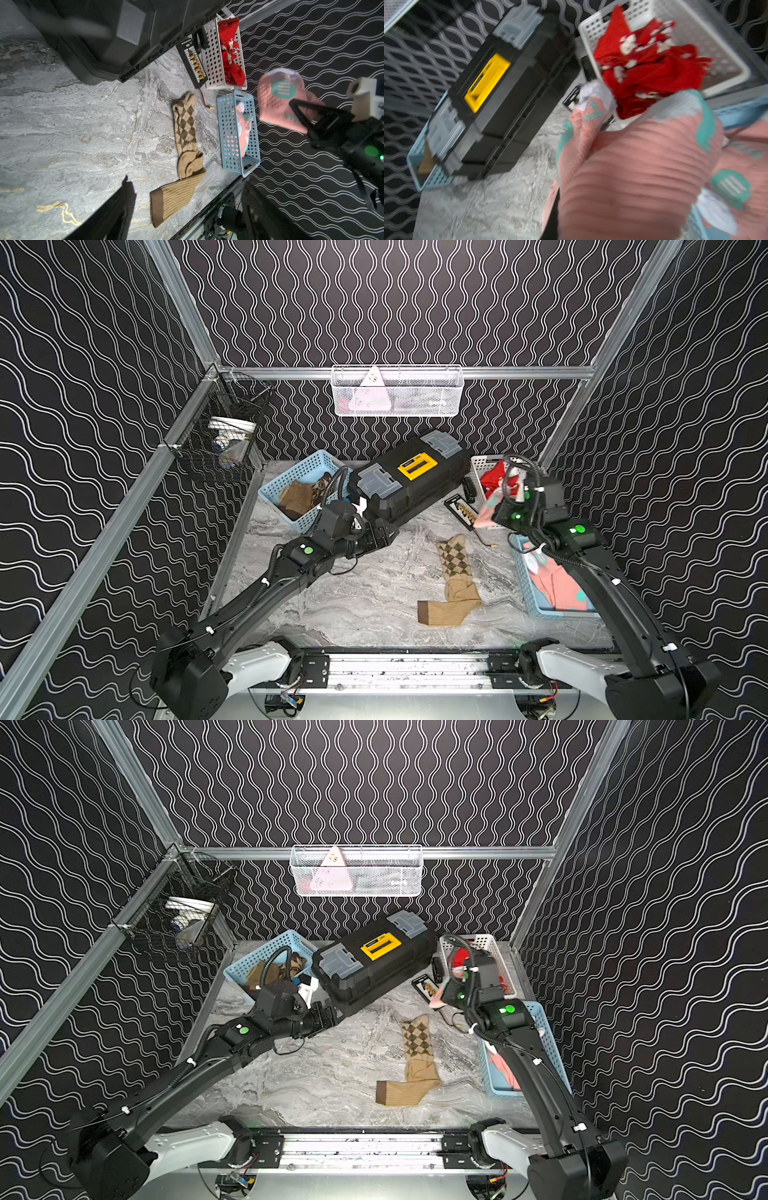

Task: Sort the socks into the basket by color
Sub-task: Place the sock in the bin.

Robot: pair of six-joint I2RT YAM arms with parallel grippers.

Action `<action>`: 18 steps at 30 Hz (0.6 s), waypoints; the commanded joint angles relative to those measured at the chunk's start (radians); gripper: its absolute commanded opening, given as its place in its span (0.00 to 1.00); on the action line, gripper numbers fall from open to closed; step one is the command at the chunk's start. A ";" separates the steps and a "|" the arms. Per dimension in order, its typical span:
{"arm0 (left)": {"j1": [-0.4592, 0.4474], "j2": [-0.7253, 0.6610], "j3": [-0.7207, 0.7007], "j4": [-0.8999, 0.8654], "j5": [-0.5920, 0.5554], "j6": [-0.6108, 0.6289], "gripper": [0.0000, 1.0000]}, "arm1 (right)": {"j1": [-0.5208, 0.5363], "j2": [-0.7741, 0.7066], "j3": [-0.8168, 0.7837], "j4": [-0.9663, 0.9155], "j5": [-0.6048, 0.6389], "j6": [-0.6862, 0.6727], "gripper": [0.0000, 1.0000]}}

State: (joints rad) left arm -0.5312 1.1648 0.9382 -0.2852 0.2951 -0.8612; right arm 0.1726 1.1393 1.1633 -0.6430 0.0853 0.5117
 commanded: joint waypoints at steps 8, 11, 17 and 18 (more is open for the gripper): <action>-0.077 0.066 0.042 -0.018 -0.014 0.180 0.84 | -0.323 0.037 -0.191 0.220 -0.072 0.137 0.00; -0.107 0.095 0.040 -0.007 -0.019 0.196 0.84 | -0.392 0.027 -0.270 0.272 -0.071 0.164 0.00; -0.183 0.166 0.061 0.001 -0.042 0.238 0.84 | -0.469 0.025 -0.411 0.319 -0.062 0.207 0.00; -0.194 0.176 0.066 0.003 -0.048 0.243 0.85 | -0.473 0.019 -0.441 0.334 -0.053 0.213 0.00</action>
State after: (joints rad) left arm -0.7055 1.3224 0.9840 -0.3042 0.2722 -0.6632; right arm -0.2939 1.1671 0.7685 -0.3721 0.0135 0.6800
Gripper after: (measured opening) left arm 0.844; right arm 0.082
